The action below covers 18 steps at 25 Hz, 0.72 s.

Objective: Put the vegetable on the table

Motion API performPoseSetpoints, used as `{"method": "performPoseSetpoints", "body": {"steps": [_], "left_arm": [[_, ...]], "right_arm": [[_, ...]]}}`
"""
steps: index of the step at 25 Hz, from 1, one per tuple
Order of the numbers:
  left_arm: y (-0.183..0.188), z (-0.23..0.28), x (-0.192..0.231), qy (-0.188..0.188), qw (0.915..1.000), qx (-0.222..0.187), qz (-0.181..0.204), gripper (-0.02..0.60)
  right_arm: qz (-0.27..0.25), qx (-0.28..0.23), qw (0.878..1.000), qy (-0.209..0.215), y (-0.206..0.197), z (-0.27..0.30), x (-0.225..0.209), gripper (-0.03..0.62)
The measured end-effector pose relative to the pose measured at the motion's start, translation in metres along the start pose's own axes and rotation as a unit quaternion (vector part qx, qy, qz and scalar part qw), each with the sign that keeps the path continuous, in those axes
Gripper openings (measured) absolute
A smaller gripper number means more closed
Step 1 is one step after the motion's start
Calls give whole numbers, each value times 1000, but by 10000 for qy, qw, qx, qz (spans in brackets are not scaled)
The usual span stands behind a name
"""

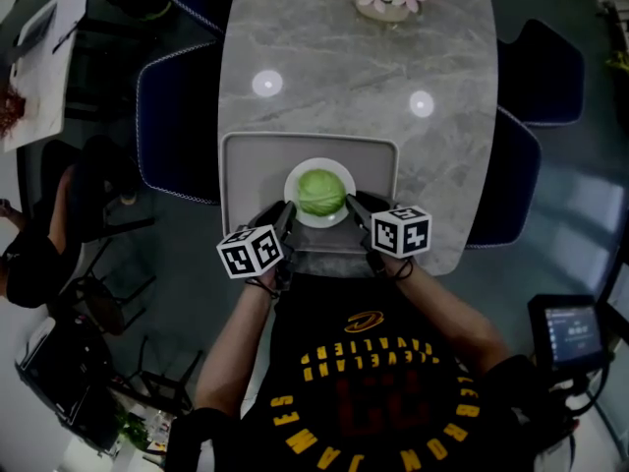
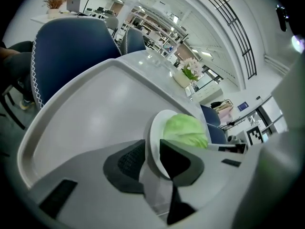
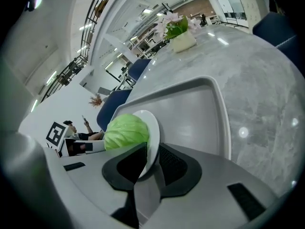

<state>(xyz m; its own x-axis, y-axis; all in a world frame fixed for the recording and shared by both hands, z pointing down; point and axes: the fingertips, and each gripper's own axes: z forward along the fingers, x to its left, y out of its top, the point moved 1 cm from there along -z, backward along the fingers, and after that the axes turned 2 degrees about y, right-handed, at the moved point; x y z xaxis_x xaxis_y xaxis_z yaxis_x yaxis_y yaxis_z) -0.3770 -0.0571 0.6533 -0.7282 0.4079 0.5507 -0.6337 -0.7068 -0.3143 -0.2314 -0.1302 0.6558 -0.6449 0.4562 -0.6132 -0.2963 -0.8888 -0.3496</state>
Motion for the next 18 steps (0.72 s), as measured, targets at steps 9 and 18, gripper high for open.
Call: {"method": "performPoseSetpoints", "body": {"steps": [9,18], "left_arm": [[-3,-12,1,30,9996,146,220,97],[-2,12,-7,28,9995,177,265,79]], "right_arm": [[93,139,9998,-74,-6,-4,7,81],[133,51,9999,-30,3,7,-4,66]]}}
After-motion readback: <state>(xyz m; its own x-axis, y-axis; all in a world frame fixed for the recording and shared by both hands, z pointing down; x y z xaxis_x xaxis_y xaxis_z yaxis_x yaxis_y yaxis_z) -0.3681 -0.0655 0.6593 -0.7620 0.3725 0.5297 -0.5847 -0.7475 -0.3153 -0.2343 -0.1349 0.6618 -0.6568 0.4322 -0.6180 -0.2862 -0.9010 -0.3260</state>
